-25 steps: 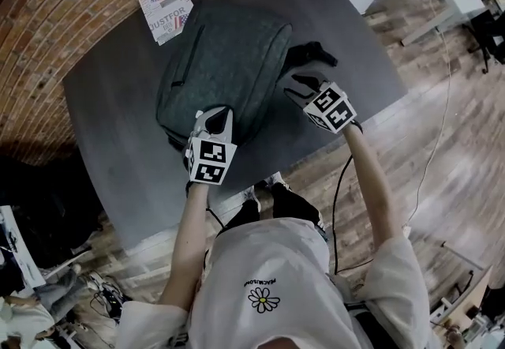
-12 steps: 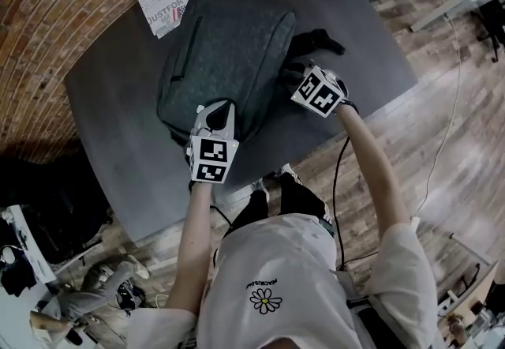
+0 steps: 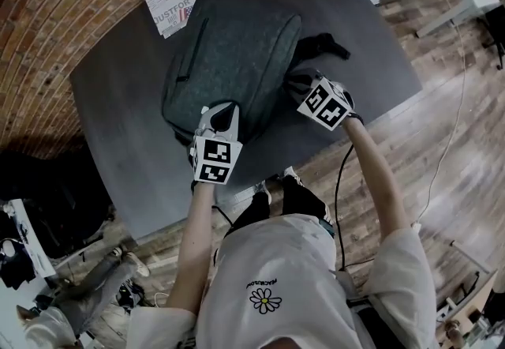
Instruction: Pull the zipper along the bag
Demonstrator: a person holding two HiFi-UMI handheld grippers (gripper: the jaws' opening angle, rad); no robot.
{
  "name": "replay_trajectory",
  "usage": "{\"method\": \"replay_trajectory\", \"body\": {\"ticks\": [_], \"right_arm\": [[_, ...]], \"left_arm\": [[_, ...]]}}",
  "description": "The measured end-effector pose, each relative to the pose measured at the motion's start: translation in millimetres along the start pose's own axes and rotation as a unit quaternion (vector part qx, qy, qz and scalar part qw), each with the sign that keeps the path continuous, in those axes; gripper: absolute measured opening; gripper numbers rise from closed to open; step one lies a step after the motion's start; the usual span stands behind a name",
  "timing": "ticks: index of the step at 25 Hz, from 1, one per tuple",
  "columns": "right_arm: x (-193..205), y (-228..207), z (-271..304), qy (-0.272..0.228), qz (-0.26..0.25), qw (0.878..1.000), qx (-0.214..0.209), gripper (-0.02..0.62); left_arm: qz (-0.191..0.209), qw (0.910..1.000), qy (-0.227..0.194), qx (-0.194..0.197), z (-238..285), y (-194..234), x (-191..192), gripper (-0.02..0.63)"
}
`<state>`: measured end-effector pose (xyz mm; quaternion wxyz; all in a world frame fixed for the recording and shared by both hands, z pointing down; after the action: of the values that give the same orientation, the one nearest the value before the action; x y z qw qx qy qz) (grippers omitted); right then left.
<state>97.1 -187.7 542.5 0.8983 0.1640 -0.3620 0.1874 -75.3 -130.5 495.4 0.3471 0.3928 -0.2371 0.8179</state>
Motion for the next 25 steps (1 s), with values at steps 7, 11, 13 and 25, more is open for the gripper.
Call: {"method": "replay_trajectory", "body": {"ticks": [7,11,13,25], "right_arm": [[-1,2,2,-0.021,0.026,0.999,0.008,0.015],[1,-1,8,-0.019,0.037,0.999,0.008,0.017],[5,-1,15,-0.019,0.049,0.999,0.006,0.012],[7,30,4,0.054,-0.044,0.997,-0.014,0.009]], "left_arm": [[0.003,1.0,0.001,0.0,-1,1,0,-0.002],[0.003,1.0,0.001,0.001,-1,0,-1,-0.002],[0.003,1.0,0.001,0.001,-1,1,0,-0.002],[-0.023,0.9996,-0.016,0.004,3,1,4,-0.002]]}}
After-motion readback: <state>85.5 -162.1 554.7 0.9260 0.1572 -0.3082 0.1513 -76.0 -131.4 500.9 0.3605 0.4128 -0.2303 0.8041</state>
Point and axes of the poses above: the fingertips, and each gripper's own axes: z forward along the fingers, y to its left, x out of its underside, the point moved 5 cm from there along -z, backward along the fingers, and after that the axes turned 3 degrees about -z, right-handed, at the moved point
